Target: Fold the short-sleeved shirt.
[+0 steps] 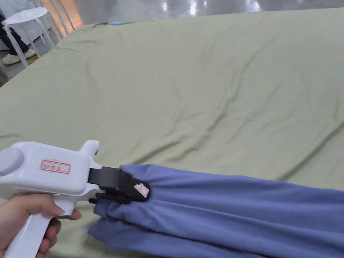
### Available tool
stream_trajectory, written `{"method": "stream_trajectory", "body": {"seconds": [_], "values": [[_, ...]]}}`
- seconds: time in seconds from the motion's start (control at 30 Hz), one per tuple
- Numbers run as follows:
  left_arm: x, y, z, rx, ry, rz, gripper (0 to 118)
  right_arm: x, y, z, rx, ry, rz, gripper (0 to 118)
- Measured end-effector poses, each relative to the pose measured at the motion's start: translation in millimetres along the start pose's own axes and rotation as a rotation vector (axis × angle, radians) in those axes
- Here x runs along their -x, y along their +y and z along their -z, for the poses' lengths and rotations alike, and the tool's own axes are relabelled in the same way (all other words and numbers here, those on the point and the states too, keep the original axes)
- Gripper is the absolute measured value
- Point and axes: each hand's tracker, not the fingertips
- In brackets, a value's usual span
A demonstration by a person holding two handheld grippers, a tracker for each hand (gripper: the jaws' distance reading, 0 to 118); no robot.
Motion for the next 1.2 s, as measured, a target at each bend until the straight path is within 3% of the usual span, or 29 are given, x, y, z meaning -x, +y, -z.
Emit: {"method": "stream_trajectory", "body": {"seconds": [0.1, 0.23, 0.37, 0.6, 0.8, 0.83, 0.87, 0.9, 0.93, 1.0, 1.07, 1.1, 1.13, 1.17, 1.2], "values": [[9, 9, -39, -0.012, 0.119, -0.016, 7, 9, -9, -8, 0.026, 0.112, 0.042, 2], [-10, 16, -75, -0.041, 0.287, -0.055, 7, 21, -29, -12, 0.055, 0.133, 0.031, 2], [-76, 13, -77, -0.056, 0.243, 0.005, 7, 17, -37, -16, 0.073, 0.148, 0.076, 2], [-182, 11, 18, 0.045, 0.214, 0.127, 7, 1, -27, -43, 0.025, 0.115, 0.061, 2], [-192, -1, 114, 0.129, 0.218, 0.113, 8, -18, -27, -80, -0.026, 0.03, 0.072, 2], [-194, -5, 125, 0.136, 0.191, 0.105, 16, -21, -28, -85, -0.035, 0.011, 0.074, 2], [-195, -7, 132, 0.125, 0.147, 0.095, 51, -23, -29, -88, -0.038, 0.003, 0.082, 2], [-195, -9, 137, 0.135, 0.092, 0.059, 95, -27, -30, -90, -0.04, -0.007, 0.091, 2], [-197, -11, 137, 0.141, 0.018, 0.019, 118, -29, -31, -92, -0.042, -0.018, 0.1, 2], [-206, -14, 126, 0.068, -0.029, -0.001, 118, -33, -32, -94, -0.041, -0.029, 0.109, 2], [-213, -16, 110, 0.077, 0.021, 0.095, 118, -34, -33, -94, -0.038, -0.036, 0.107, 2], [-214, -17, 100, 0.064, 0.072, 0.171, 111, -34, -33, -94, -0.039, -0.038, 0.102, 2], [-214, -19, 92, 0.029, 0.126, 0.227, 90, -34, -32, -93, -0.041, -0.039, 0.098, 2], [-219, -20, 87, 0.007, 0.205, 0.278, 34, -33, -31, -92, -0.044, -0.036, 0.096, 2], [-217, -21, 89, 0.004, 0.303, 0.296, 0, -31, -30, -90, -0.046, -0.033, 0.095, 2]]}}
